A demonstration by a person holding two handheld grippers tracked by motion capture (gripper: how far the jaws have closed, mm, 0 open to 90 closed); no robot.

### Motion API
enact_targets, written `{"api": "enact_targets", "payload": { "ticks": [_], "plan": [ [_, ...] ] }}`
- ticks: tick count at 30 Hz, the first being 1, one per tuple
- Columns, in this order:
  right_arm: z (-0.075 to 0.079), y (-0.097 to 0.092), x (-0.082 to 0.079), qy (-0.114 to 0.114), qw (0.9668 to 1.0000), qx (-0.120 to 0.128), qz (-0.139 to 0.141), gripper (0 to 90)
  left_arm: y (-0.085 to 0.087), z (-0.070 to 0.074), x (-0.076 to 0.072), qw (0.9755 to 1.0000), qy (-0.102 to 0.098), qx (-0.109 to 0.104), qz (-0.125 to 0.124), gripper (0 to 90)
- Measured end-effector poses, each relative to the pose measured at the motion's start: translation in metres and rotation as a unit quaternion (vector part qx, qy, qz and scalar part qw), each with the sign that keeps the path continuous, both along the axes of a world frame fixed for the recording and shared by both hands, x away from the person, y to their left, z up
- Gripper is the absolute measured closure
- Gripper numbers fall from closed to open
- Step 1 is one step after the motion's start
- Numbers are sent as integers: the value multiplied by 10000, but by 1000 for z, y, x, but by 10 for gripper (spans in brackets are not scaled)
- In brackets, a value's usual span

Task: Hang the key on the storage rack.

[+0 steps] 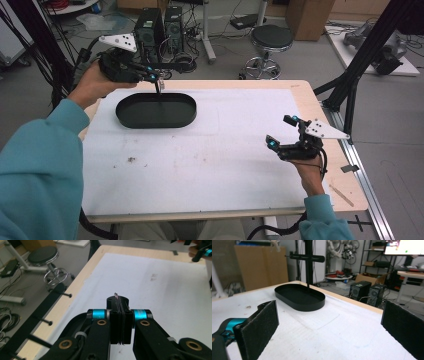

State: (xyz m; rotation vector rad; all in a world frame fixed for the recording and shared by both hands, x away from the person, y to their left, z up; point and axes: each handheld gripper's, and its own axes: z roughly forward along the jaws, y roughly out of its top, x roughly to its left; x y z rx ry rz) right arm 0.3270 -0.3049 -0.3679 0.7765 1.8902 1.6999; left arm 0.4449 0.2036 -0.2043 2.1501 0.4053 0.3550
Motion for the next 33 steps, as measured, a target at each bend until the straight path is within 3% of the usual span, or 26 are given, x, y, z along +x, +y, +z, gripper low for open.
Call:
{"api": "enact_targets", "payload": {
  "ticks": [5, 15, 23, 28, 33],
  "plan": [
    [-22, -8, -8, -64, 9994, 215, -264, 4, 9, -2, 14, 9997, 84, 128, 200, 886],
    [-53, -14, -13, -66, 9981, 249, -567, 4, 27, -18, 38, 9966, 280, 398, 662, 886],
    [-64, -9, -15, -54, 9978, 178, -642, 4, 34, -29, 52, 9929, 360, 656, 928, 886],
    [-72, -7, -15, -124, 9973, 123, -718, 4, 38, -35, 59, 9908, 439, 717, 1063, 886],
    [-78, -9, -14, -1, 9962, 79, -864, 4, 40, -38, 63, 9892, 508, 747, 1152, 886]
  ]
}}
